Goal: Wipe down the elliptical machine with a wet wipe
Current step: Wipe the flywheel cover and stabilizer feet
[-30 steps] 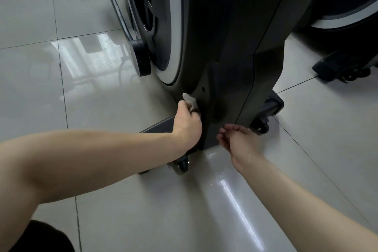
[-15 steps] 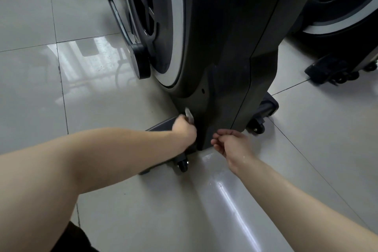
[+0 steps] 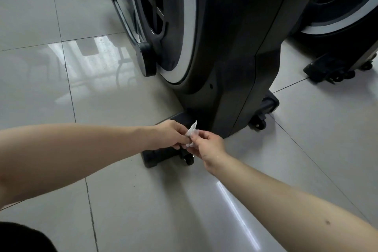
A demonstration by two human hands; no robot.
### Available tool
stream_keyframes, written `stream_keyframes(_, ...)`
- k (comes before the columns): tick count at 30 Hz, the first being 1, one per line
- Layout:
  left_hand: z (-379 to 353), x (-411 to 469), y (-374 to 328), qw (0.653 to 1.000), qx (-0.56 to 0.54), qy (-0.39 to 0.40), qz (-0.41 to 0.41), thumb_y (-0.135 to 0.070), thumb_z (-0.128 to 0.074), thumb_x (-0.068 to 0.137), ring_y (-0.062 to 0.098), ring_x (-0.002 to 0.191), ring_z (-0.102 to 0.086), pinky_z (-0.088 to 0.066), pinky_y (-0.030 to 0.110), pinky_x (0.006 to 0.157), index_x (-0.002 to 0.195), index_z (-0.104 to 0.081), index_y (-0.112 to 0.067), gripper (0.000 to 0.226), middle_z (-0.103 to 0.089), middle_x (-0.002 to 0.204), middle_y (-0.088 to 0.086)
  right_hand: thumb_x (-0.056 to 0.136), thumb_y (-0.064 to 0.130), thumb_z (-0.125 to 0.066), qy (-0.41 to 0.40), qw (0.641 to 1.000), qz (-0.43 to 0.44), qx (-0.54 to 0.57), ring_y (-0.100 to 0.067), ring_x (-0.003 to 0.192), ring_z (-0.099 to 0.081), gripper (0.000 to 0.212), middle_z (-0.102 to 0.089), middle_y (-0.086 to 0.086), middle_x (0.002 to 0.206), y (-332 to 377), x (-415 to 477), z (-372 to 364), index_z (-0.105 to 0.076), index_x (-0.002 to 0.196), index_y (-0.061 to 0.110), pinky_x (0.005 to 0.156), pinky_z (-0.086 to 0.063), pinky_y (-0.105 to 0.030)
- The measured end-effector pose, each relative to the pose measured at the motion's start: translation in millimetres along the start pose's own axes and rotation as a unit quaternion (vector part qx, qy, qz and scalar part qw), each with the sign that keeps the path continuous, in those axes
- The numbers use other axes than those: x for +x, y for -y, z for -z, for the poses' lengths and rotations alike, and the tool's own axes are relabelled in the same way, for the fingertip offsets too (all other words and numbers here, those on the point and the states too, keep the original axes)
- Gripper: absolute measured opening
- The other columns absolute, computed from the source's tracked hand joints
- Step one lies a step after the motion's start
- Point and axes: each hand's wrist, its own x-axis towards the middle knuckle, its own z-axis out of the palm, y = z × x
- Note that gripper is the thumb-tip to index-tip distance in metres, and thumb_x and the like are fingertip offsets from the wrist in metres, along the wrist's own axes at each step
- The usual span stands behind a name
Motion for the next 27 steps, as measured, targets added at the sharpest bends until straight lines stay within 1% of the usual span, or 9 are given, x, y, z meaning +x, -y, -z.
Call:
stream_keyframes(4,21,-7,16,0.996,0.058,-0.031,0.066,-0.01,-0.068,0.086,0.012,0.068,-0.065,-0.055,0.024,0.066,0.098,-0.076,-0.013,0.015,-0.077,0.087,0.012,0.095,0.02,-0.071,-0.051,0.99,0.019,-0.127,-0.018,0.079,-0.074,0.008,-0.074,-0.002,0.094,-18,5,-17,-0.069,0.103,0.02,0.081,-0.064,-0.039)
stream_keyframes(9,58,-4,47,0.965,0.216,-0.106,0.108,-0.005,-0.059,0.087,0.022,0.074,-0.066,-0.055,0.028,0.069,0.1,-0.075,-0.006,0.021,-0.073,0.083,0.009,0.088,0.024,-0.076,-0.046,0.922,0.149,-0.354,-0.01,0.077,-0.062,0.014,-0.067,0.004,0.087,3,17,-31,-0.067,0.092,0.014,0.057,-0.043,-0.014)
stream_keyframes(13,76,-4,69,0.933,0.324,-0.106,0.114,-0.013,-0.055,0.094,0.031,0.101,-0.066,-0.056,0.036,0.084,0.111,-0.069,-0.006,0.023,-0.07,0.111,0.012,0.099,0.013,-0.059,-0.033,0.879,0.237,-0.412,-0.008,0.083,-0.055,0.014,-0.061,0.001,0.097,18,49,-48,-0.071,0.103,0.007,0.071,-0.039,-0.02)
stream_keyframes(16,82,-3,86,0.921,0.361,-0.097,0.113,-0.012,-0.055,0.09,0.031,0.094,-0.061,-0.049,0.034,0.072,0.104,-0.059,-0.008,0.015,-0.067,0.111,0.013,0.1,0.006,-0.047,-0.011,0.784,0.279,-0.555,-0.02,0.125,-0.048,0.04,-0.053,-0.004,0.133,4,72,-58,-0.055,0.139,0.006,0.106,-0.037,-0.024)
stream_keyframes(18,88,-1,94,0.914,0.377,-0.093,0.114,-0.012,-0.055,0.091,0.032,0.099,-0.061,-0.047,0.033,0.074,0.11,-0.057,-0.008,0.02,-0.064,0.114,0.012,0.102,0.019,-0.039,-0.028,0.726,0.266,-0.634,-0.024,0.15,-0.026,0.051,-0.036,-0.006,0.159,-14,79,-64,-0.04,0.151,0.007,0.125,-0.017,-0.037)
stream_keyframes(21,98,2,102,0.911,0.382,-0.087,0.131,-0.011,-0.052,0.092,0.034,0.108,-0.062,-0.054,0.037,0.085,0.119,-0.058,-0.007,0.028,-0.065,0.119,0.013,0.097,0.035,-0.017,0.002,0.701,0.278,-0.657,-0.025,0.157,-0.01,0.069,-0.021,-0.013,0.167,-47,63,-83,-0.031,0.157,0.002,0.128,0.001,-0.041)
stream_keyframes(23,105,2,107,0.906,0.391,-0.082,0.144,-0.007,-0.049,0.092,0.034,0.112,-0.062,-0.053,0.037,0.089,0.122,-0.058,-0.007,0.031,-0.064,0.123,0.014,0.095,0.041,-0.012,0.102,0.663,0.322,-0.668,-0.027,0.157,-0.012,0.077,-0.022,-0.016,0.167,-66,43,-94,-0.032,0.156,-0.001,0.128,0.001,-0.042)
stream_keyframes(25,112,1,113,0.894,0.411,-0.07,0.162,-0.006,-0.046,0.092,0.034,0.116,-0.061,-0.053,0.037,0.093,0.128,-0.056,-0.007,0.037,-0.062,0.127,0.013,0.095,0.041,-0.018,0.158,0.597,0.358,-0.7,-0.028,0.154,-0.024,0.075,-0.031,-0.016,0.163,-67,42,-87,-0.039,0.153,-0.002,0.128,-0.011,-0.045)
stream_keyframes(27,118,-2,119,0.882,0.435,-0.055,0.174,-0.006,-0.045,0.093,0.033,0.117,-0.061,-0.053,0.039,0.095,0.13,-0.055,-0.008,0.039,-0.061,0.129,0.012,0.097,0.035,-0.028,0.1,0.582,0.393,-0.705,-0.029,0.145,-0.043,0.065,-0.048,-0.017,0.154,-52,65,-73,-0.052,0.144,-0.002,0.124,-0.026,-0.045)
